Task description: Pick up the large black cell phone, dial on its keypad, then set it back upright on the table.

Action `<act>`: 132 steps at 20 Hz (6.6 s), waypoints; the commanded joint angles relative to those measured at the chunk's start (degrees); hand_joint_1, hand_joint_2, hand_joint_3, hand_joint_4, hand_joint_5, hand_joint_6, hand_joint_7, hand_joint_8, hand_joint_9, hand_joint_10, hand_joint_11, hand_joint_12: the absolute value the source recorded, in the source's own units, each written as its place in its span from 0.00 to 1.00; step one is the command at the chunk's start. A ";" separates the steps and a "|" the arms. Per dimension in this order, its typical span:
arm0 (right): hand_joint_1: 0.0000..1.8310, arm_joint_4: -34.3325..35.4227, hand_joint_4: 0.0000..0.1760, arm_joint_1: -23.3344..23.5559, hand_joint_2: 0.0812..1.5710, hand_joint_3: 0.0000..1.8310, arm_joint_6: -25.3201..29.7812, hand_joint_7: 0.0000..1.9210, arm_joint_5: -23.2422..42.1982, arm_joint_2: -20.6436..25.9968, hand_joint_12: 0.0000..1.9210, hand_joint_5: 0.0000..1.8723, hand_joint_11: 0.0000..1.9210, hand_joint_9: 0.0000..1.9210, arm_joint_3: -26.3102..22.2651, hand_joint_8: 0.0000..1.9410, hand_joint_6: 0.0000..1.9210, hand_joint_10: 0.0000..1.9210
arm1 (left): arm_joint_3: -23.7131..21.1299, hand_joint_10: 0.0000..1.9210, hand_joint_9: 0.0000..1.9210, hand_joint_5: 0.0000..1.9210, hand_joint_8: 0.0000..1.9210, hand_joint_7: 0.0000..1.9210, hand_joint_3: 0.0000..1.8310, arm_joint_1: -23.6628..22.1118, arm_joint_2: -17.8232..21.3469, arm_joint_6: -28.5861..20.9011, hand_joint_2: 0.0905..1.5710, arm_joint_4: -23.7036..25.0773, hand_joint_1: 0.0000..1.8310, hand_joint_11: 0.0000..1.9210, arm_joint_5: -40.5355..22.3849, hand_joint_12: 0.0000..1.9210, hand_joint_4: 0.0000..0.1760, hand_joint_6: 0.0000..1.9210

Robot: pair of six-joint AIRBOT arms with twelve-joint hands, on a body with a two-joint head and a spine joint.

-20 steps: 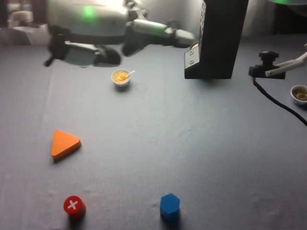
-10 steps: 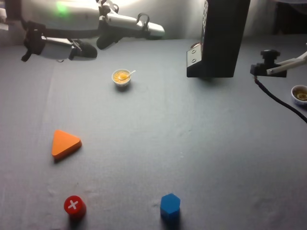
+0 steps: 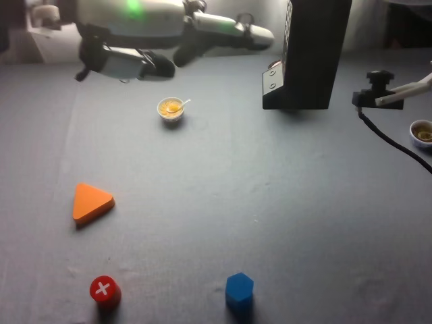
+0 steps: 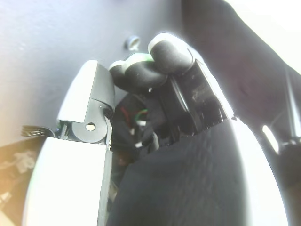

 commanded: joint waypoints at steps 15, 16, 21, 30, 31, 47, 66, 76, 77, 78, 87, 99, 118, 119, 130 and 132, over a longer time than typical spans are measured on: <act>0.75 2.22 0.00 -1.51 0.71 0.00 1.37 0.47 10.15 2.01 0.84 0.50 0.42 0.44 1.93 0.58 0.43 0.75 | 1.20 1.00 0.35 0.00 0.85 0.32 0.00 1.67 5.77 -0.46 0.82 -7.71 0.70 0.28 -8.78 1.00 0.62 0.00; 0.75 2.43 0.00 -2.27 0.70 0.00 1.37 0.48 10.71 2.06 0.80 0.52 0.44 0.45 2.33 0.56 0.40 0.72 | 1.67 1.00 0.35 0.00 0.85 0.33 0.00 1.62 6.69 -1.45 0.82 -7.33 0.71 0.28 -10.63 1.00 0.60 0.00; 0.75 3.93 0.00 -5.36 0.71 0.00 1.38 0.47 13.79 1.01 0.75 0.49 0.45 0.47 4.10 0.58 0.47 0.70 | 2.28 1.00 0.36 0.00 0.83 0.33 0.00 0.16 8.69 -8.88 0.81 -2.27 0.71 0.26 -18.97 1.00 0.43 0.00; 0.75 4.16 0.00 -10.39 0.71 0.00 1.39 0.46 21.88 -3.28 0.69 0.48 0.46 0.47 7.23 0.59 0.49 0.69 | 5.06 0.13 0.29 0.13 0.01 0.29 0.00 -0.47 8.53 -9.94 0.83 -4.63 0.19 0.11 -27.82 0.62 0.00 0.00; 0.75 4.18 0.00 -10.94 0.72 0.00 1.40 0.44 22.31 -3.43 0.70 0.48 0.46 0.46 7.35 0.60 0.49 0.71 | 5.28 0.05 0.26 0.14 0.00 0.23 0.00 -0.56 8.62 -10.18 0.78 -4.88 0.16 0.07 -28.56 0.55 0.01 0.00; 0.81 7.29 0.00 -19.18 0.69 0.00 3.32 0.48 28.50 -5.23 0.84 0.51 0.40 0.51 10.62 0.52 0.43 0.56 | 6.77 0.00 0.05 0.07 0.00 0.08 0.00 -0.86 8.87 -11.91 0.68 -6.65 0.00 0.00 -36.15 0.08 0.19 0.00; 0.75 7.29 0.00 -24.99 0.70 0.00 6.04 0.49 32.14 -9.76 0.69 0.46 0.48 0.50 15.05 0.52 0.51 0.68 | 4.42 0.00 0.06 0.07 0.00 0.07 0.00 1.41 8.97 -23.39 0.72 -13.70 0.00 0.00 -25.86 0.14 0.13 0.00; 0.75 6.89 0.00 -28.06 0.70 0.00 7.18 0.49 35.78 -10.88 0.65 0.46 0.50 0.52 17.51 0.51 0.53 0.64 | 3.23 0.00 0.05 0.06 0.00 0.07 0.00 2.20 9.57 -25.27 0.72 -15.75 0.00 0.00 -23.70 0.10 0.14 0.00; 0.75 7.02 0.00 -28.31 0.70 0.00 7.18 0.48 36.07 -11.08 0.63 0.45 0.50 0.52 17.53 0.52 0.54 0.63 | 2.50 0.00 0.05 0.06 0.00 0.07 0.00 2.95 9.94 -25.28 0.72 -16.08 0.00 0.00 -23.79 0.10 0.15 0.00; 0.75 7.02 0.00 -28.47 0.70 0.00 7.18 0.48 36.17 -11.14 0.63 0.46 0.49 0.52 17.53 0.52 0.53 0.63 | 2.24 0.00 0.05 0.06 0.00 0.07 0.00 3.33 10.06 -25.28 0.72 -16.37 0.00 0.00 -23.86 0.09 0.10 0.00; 0.75 6.56 0.00 -29.82 0.71 0.00 7.19 0.47 37.17 -11.81 0.65 0.46 0.49 0.51 19.08 0.54 0.53 0.65 | 0.04 0.00 0.05 0.07 0.00 0.07 0.00 7.23 10.51 -25.28 0.72 -19.80 0.00 0.00 -24.77 0.10 0.11 0.00; 0.75 5.92 0.00 -31.10 0.70 0.00 7.17 0.47 37.92 -12.06 0.65 0.47 0.48 0.51 19.40 0.55 0.50 0.65 | 2.28 0.00 0.08 0.09 0.00 0.09 0.00 6.23 9.29 -26.22 0.73 -25.36 0.00 0.00 -21.82 0.14 0.12 0.00; 0.54 4.52 0.00 -31.63 0.69 0.00 7.07 0.37 38.32 -10.93 0.57 0.37 0.20 0.41 19.84 0.00 0.00 0.06 | 1.70 0.00 0.05 0.08 0.00 0.08 0.00 6.23 9.32 -52.54 0.72 -22.17 0.00 0.00 -6.17 0.08 0.18 0.00; 0.53 4.51 0.00 -31.67 0.68 0.00 7.07 0.36 38.33 -10.86 0.57 0.36 0.19 0.41 19.85 0.00 0.00 0.05 | 1.34 0.00 0.05 0.08 0.00 0.08 0.00 6.23 9.48 -52.54 0.72 -22.12 0.00 0.00 -6.16 0.07 0.19 0.00; 0.26 2.81 0.27 -32.79 0.58 0.00 7.03 0.03 38.86 -9.77 0.17 0.05 0.00 0.03 19.15 0.00 0.00 0.00 | 0.97 0.00 0.05 0.08 0.00 0.08 0.00 5.77 10.63 -52.43 0.72 -21.90 0.00 0.00 -6.38 0.08 0.19 0.00; 0.20 2.81 0.39 -33.40 0.55 0.00 7.03 0.00 39.18 -9.30 0.01 0.00 0.00 0.00 19.10 0.00 0.00 0.00 | 0.97 0.00 0.05 0.08 0.00 0.08 0.00 5.74 10.66 -52.42 0.72 -21.90 0.00 0.00 -7.14 0.08 0.19 0.00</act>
